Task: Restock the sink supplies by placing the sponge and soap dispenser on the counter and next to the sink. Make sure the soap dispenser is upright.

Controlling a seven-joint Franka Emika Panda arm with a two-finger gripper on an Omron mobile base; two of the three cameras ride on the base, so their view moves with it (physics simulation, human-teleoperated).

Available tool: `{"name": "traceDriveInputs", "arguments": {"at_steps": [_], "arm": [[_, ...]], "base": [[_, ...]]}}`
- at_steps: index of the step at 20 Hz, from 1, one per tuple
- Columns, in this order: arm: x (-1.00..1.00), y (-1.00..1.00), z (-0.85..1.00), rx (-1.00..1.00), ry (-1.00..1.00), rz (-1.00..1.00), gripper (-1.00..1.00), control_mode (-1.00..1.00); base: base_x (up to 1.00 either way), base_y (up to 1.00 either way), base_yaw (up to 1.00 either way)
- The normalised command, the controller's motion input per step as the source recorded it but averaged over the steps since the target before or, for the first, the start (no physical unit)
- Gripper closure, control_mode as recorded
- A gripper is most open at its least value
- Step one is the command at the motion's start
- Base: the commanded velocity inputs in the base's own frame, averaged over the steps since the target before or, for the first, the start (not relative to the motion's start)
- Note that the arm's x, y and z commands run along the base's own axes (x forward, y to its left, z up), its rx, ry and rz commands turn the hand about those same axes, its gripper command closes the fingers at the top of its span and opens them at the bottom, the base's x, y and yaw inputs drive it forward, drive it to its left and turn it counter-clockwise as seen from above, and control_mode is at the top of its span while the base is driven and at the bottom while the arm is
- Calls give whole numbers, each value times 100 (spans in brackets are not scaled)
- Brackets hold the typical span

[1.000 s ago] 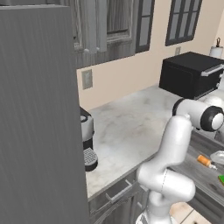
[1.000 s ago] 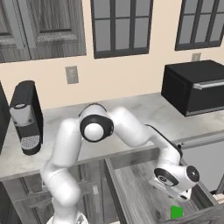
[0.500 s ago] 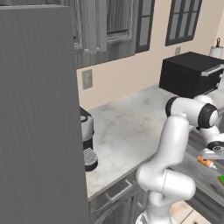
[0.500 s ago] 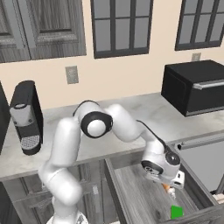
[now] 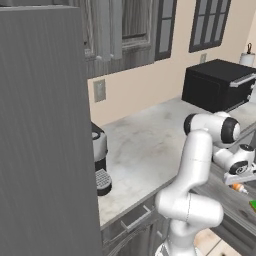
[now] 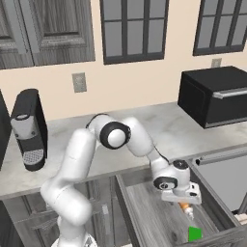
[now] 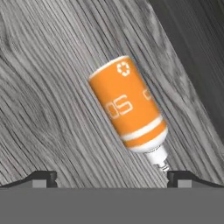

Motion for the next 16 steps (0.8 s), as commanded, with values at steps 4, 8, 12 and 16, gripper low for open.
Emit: {"name": "traceDriveInputs", "arguments": {"at_steps": [4,8,12,16], "arm": [[24,-51,0,0,21,10,-100,-100],[23,-43,-5,0,14,11,-100,-100],[-1,-11,-40,1,0,12,-100,-100],[-9,0,-26,5,0,10,-100,-100]], "base": [[0,0,0],[0,0,0],[0,0,0],[0,0,0]]}}
